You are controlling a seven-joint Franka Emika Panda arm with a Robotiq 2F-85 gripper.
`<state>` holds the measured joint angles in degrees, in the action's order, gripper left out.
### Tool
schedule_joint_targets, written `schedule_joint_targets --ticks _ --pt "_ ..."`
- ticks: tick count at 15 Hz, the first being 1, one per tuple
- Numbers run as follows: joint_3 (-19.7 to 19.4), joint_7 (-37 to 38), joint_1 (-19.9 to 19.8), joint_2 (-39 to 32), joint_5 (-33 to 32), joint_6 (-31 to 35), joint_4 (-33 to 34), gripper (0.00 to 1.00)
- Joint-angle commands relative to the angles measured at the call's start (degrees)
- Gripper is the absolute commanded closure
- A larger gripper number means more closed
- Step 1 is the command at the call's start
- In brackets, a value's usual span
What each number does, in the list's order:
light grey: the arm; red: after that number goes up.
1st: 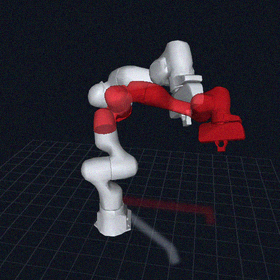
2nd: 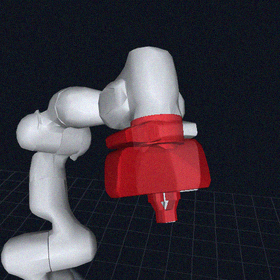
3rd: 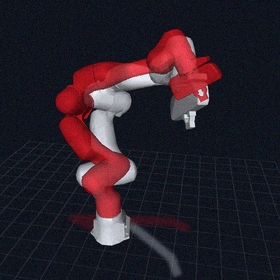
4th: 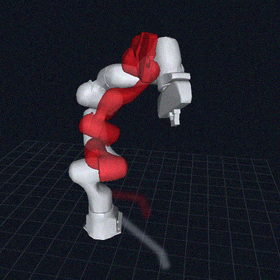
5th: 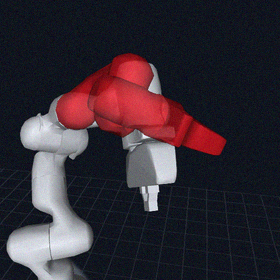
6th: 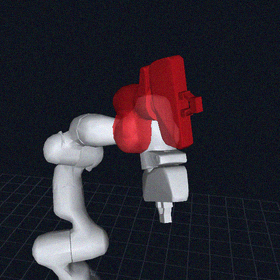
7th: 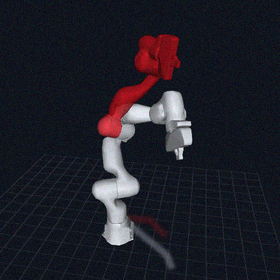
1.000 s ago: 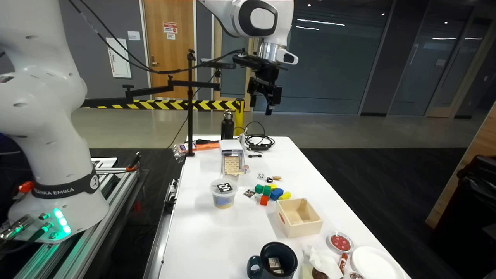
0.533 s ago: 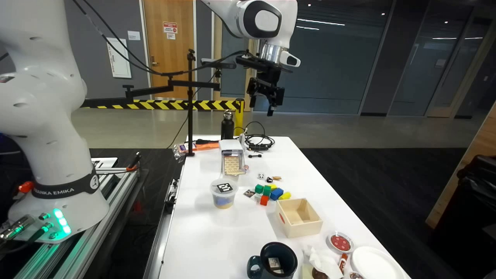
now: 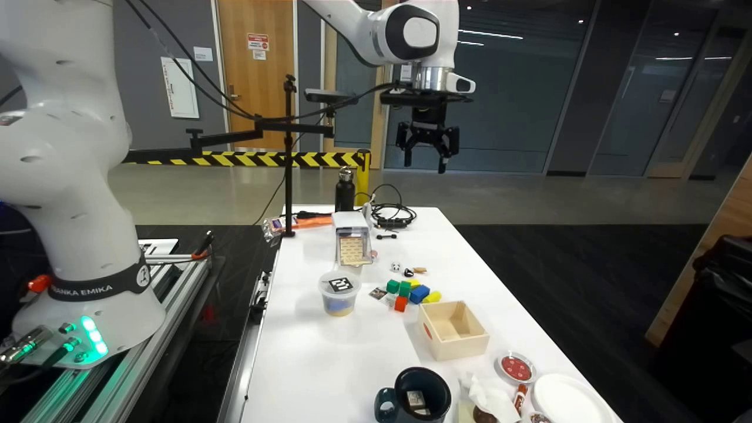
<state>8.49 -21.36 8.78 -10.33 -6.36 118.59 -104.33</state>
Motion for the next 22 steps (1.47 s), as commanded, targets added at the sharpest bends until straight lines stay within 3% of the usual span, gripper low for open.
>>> schedule_joint_targets --ticks 1,5,8,15,22 --pt "-0.34 -13.16 -2.39 -6.97 -2.11 0.27 7.19 0.00" --pt "-0.22 -27.74 -5.09 -11.91 -2.04 -0.27 9.91 0.00" --pt "-0.02 -34.36 -4.62 -15.80 -3.27 0.14 12.51 0.00" --pt "2.20 -36.17 -0.11 -23.92 -2.95 -0.31 18.09 0.00" --pt "1.42 -31.47 1.65 -29.68 -2.53 -0.55 21.42 0.00"
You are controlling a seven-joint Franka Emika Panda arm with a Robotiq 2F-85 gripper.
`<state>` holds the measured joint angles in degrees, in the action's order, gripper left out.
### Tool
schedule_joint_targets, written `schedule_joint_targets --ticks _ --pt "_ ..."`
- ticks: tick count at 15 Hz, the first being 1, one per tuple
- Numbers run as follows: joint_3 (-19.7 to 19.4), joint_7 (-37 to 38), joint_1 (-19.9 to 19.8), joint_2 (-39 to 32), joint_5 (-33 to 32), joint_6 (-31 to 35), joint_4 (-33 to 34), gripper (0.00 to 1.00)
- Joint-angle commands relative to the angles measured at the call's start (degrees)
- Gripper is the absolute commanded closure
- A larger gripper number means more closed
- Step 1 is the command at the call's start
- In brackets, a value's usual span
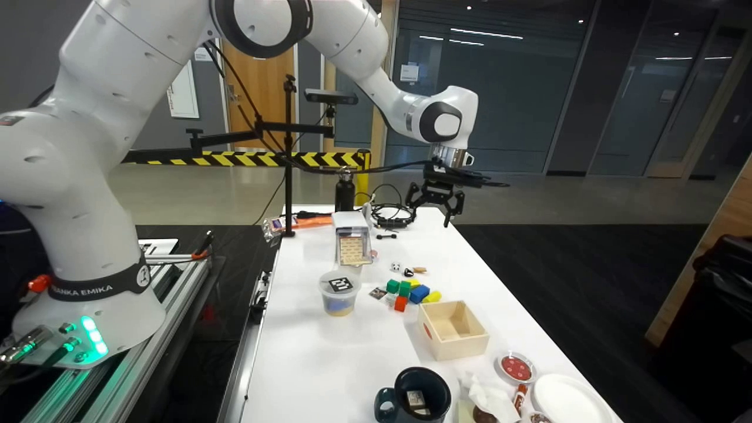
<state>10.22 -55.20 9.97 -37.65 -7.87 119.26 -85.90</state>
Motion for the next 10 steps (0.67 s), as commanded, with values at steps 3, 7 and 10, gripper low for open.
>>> schedule_joint_targets --ticks 3,7,10 --pt "0.13 8.31 -0.14 -0.21 1.68 0.92 -0.27 0.00" --pt "0.84 9.21 -0.55 -0.56 0.75 0.93 0.73 0.00" --pt "1.04 8.02 -0.71 -1.19 0.38 2.01 0.03 0.00"
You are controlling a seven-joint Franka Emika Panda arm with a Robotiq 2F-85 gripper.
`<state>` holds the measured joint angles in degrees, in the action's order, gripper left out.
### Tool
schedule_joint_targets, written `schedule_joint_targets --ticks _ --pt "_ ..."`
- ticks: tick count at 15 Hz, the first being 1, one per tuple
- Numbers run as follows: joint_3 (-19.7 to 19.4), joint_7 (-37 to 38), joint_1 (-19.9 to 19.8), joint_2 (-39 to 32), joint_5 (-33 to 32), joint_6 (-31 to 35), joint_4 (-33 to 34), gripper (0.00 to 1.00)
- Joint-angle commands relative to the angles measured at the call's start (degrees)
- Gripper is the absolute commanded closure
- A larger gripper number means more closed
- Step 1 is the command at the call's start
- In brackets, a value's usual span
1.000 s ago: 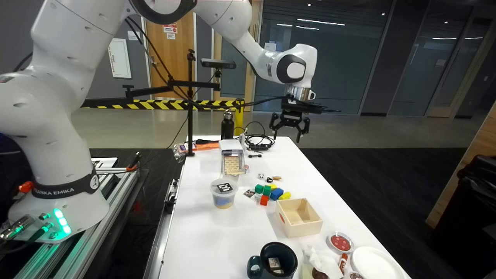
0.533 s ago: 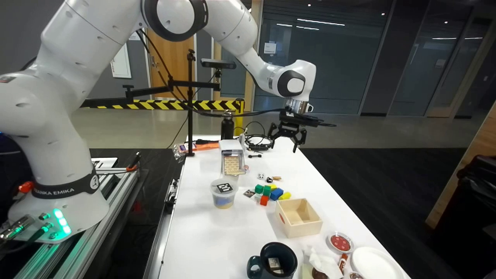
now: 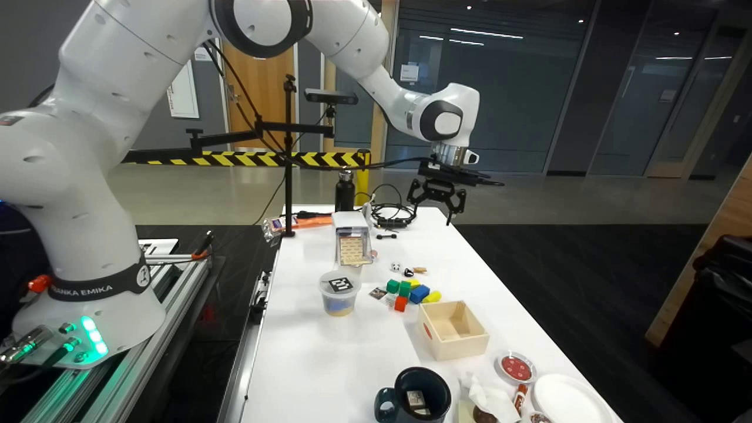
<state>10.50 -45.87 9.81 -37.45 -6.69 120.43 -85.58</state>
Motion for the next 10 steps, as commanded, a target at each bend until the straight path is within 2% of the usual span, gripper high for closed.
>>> schedule_joint_targets --ticks 1,10 --pt "0.70 -1.40 -0.42 -2.00 -0.93 0.70 -0.60 0.00" --pt "3.00 -1.71 -0.95 -7.84 0.31 3.94 -6.90 0.00"
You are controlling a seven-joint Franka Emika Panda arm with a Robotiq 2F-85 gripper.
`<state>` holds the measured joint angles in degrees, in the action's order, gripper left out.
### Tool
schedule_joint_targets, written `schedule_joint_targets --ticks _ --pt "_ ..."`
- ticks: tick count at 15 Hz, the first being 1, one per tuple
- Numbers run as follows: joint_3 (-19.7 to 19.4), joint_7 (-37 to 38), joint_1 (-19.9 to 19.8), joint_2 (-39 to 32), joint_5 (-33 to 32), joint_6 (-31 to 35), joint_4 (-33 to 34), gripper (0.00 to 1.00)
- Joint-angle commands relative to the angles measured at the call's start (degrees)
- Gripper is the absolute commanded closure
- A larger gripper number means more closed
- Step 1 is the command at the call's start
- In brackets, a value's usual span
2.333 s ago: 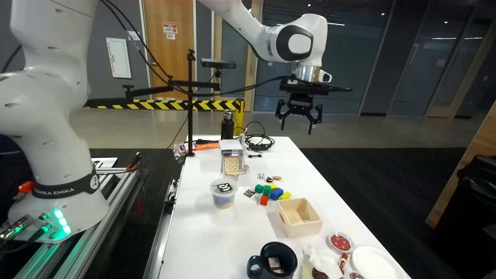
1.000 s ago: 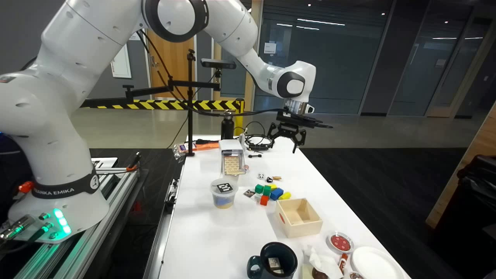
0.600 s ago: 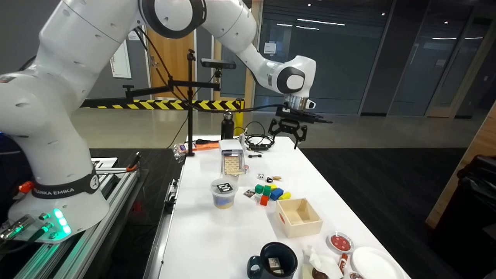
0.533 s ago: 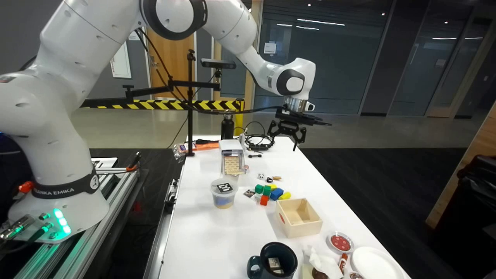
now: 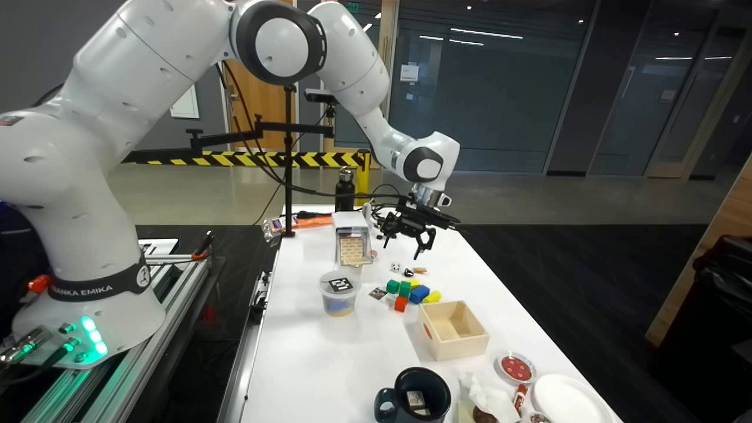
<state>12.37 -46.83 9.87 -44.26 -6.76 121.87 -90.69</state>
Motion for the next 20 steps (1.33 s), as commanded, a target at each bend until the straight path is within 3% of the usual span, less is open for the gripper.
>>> schedule_joint_targets --ticks 1,9,20 --pt "1.36 -0.75 -1.37 -1.67 0.68 3.58 -2.25 0.00" --pt "0.76 -2.10 -5.00 -3.37 -0.45 9.15 -4.02 0.00" --pt "-0.49 -11.95 -3.64 -6.47 -3.62 7.61 0.51 0.00"
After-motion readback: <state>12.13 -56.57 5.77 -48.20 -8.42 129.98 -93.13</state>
